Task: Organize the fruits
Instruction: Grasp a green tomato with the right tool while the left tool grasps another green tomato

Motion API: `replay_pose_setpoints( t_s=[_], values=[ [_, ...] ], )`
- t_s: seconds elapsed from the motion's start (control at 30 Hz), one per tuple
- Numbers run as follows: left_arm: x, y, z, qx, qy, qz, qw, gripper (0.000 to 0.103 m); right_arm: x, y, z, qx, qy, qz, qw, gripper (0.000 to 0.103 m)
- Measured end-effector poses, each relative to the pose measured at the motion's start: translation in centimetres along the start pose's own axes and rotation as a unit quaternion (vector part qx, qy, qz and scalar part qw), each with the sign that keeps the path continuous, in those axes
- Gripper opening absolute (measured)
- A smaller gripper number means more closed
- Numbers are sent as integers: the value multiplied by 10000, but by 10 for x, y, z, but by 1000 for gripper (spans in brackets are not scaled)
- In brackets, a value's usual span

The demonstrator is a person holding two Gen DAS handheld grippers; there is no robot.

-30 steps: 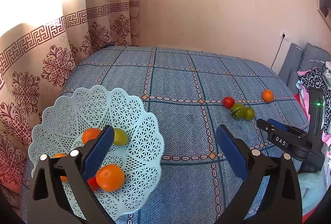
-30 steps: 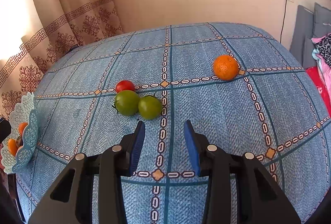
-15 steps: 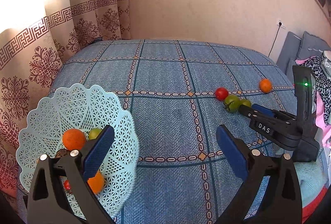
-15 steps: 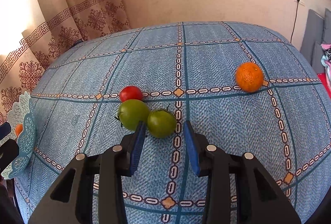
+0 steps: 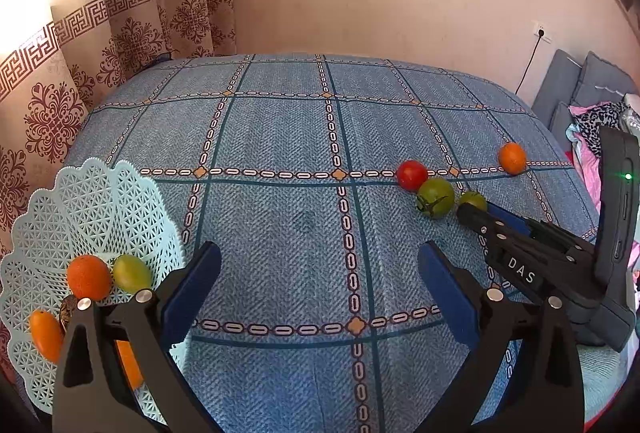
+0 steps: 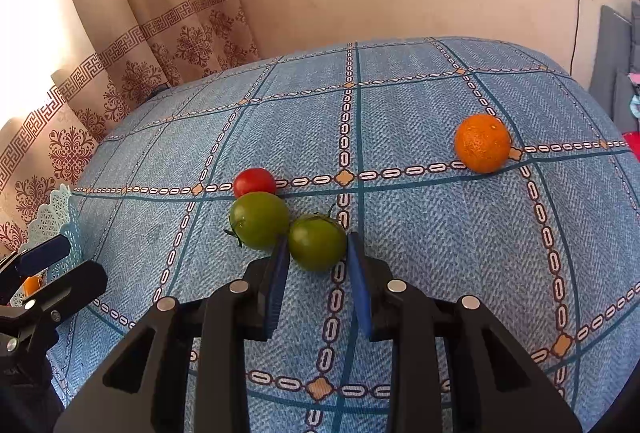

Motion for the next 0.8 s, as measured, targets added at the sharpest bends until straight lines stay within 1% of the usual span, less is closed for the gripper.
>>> replay_pose_setpoints(
  t_s=[0.17,0.43,0.53,0.6,0.73,0.77,0.8],
  values=[
    [5,-6,21,71,-238,69,9997,100,3,17,14,-206,-138,210,9995,29],
    [7,-26,61,-3,-621,76,9980,100,6,32,39,-361,-459,377,9976,29],
    [9,-37,73,-79,-698,7,9975,99,7,34,48,-384,-585,404,9967,29],
    [10,-43,81,-173,-728,-39,9972,92,7,37,54,-417,-662,434,9960,29],
    [14,-51,95,-280,-750,-71,9968,90,7,39,61,-485,-739,482,9949,29],
    [16,-53,99,-312,-757,-82,9966,88,7,40,62,-490,-748,485,9948,29],
    [16,-54,103,-344,-760,-98,9965,84,7,39,61,-489,-757,492,9947,29]
  ],
)
Point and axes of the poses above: each gripper's, at about its wrist camera, not at the fingertips, and y roughly against the way its jaws point, z to its right, x to its top, the point moved 5 cm from there along -y, roughly the way its jaws point, and after that the axes turned 10 degrees about x, right-handed, at the moved point
